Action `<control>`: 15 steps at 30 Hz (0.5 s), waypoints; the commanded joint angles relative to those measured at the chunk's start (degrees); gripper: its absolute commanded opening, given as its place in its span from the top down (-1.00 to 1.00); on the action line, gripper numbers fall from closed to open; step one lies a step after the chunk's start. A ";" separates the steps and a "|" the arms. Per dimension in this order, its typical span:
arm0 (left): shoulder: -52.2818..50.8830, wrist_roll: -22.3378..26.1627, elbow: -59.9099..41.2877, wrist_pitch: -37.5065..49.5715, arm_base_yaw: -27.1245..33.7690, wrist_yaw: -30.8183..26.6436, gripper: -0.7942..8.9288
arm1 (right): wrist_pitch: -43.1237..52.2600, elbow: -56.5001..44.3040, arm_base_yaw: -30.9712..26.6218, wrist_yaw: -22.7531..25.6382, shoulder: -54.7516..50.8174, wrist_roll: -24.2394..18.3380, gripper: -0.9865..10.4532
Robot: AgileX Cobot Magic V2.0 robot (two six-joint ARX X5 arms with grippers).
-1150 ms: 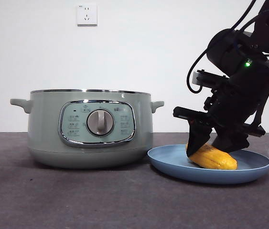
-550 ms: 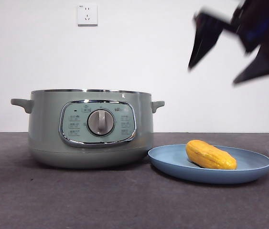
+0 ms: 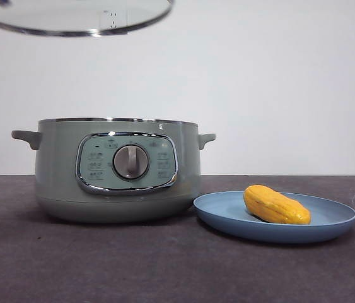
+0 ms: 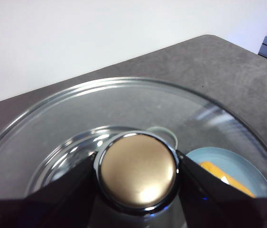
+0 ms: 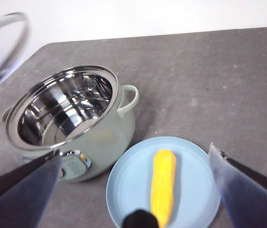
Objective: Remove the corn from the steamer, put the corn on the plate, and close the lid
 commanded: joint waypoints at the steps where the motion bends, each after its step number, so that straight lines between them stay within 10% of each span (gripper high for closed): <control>1: 3.93 0.94 0.83 5.22 -0.11 0.79 0.85 | -2.21 -0.35 0.11 0.17 -1.99 -0.24 -0.22; 15: 18.84 2.05 0.83 15.80 -0.04 0.76 0.85 | -5.51 -0.35 0.11 0.31 -3.45 -0.26 -0.22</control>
